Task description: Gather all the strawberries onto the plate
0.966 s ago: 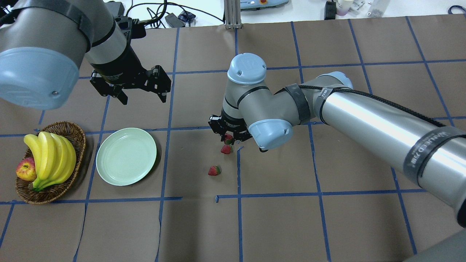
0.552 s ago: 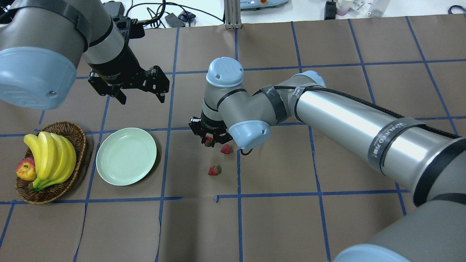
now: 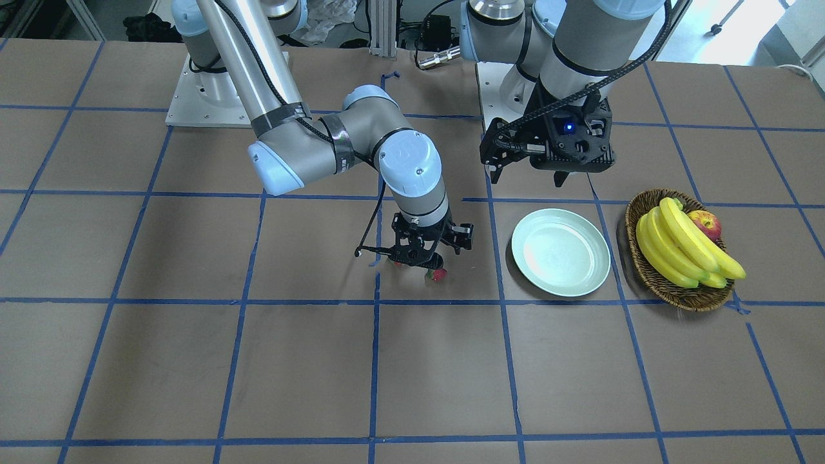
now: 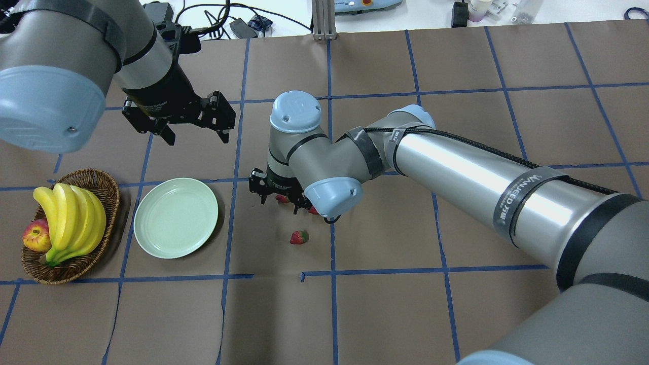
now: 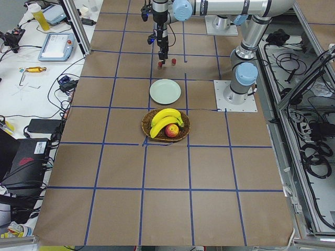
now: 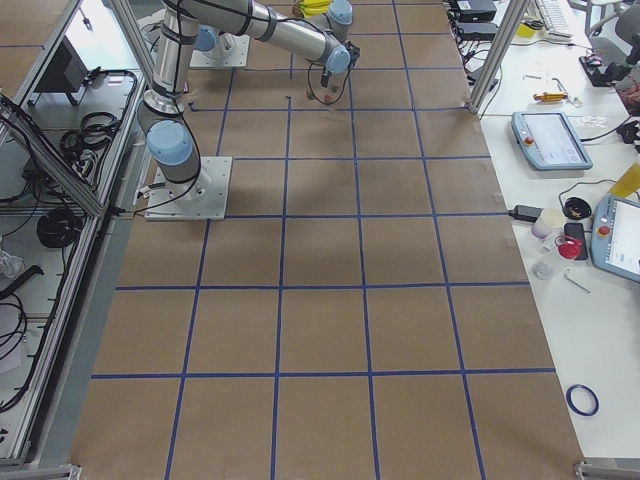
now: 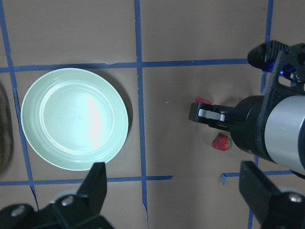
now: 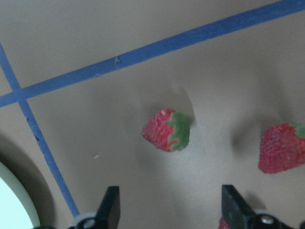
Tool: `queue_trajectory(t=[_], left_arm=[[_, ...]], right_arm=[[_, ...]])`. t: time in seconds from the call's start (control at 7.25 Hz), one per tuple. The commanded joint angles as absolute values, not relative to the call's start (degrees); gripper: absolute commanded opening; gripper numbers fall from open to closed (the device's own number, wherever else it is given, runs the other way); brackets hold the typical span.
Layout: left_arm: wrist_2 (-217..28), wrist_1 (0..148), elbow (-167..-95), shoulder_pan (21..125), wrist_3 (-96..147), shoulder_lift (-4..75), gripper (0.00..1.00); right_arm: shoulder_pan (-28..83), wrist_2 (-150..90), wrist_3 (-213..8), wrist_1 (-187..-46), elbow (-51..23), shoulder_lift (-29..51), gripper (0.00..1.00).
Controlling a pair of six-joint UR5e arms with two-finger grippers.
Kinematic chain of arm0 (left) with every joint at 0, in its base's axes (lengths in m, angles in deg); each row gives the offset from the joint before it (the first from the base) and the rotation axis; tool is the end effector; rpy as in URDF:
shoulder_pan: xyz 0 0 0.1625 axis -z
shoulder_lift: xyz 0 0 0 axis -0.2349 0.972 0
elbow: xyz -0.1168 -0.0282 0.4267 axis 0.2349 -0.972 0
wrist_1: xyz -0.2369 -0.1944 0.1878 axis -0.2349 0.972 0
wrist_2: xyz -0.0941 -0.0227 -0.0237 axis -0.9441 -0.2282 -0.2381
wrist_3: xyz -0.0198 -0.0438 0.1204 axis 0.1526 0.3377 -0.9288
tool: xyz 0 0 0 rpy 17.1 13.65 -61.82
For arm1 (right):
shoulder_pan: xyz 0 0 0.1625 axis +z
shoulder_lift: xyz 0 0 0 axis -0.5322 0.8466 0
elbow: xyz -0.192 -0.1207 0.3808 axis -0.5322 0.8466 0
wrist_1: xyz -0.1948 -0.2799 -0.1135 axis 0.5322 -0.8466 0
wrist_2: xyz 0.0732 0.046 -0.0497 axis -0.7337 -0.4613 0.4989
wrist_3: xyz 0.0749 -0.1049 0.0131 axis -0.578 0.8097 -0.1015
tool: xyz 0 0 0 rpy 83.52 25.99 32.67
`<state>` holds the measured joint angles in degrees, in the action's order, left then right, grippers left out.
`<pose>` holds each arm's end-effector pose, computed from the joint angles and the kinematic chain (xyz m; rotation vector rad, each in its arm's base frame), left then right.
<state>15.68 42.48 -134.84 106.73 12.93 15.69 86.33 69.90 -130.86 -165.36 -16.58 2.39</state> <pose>-0.1598 -0.4256 0.4498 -0.0187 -3.1178 0.0191 0.4246 -0.4401 0.2413 0.4142 2.9081 0.1830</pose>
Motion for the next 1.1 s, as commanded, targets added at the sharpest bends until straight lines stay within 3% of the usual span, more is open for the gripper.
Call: queue_trajectory(t=[0.0,0.41,0.69,0.97], left_arm=[[15.68,42.4,-134.68,106.66,12.84,15.73,1.0],[15.68,42.31,-134.76,106.92,13.37,16.43,1.0],[15.68,42.31,-134.85,107.28,13.63,16.87,1.0],[15.68,42.31,-134.94,107.36,13.63,17.05,1.0]], right_arm=[[79.69,81.2,-120.93,-151.63,-16.96,10.61,1.0],[63.24,80.99,-100.94,-135.32,-15.65,24.84,1.0],[62.59,84.31,-93.56,-134.84,-15.12,31.28,1.0],[62.24,84.33,-90.97,-132.23,-14.24,32.18,1.0]])
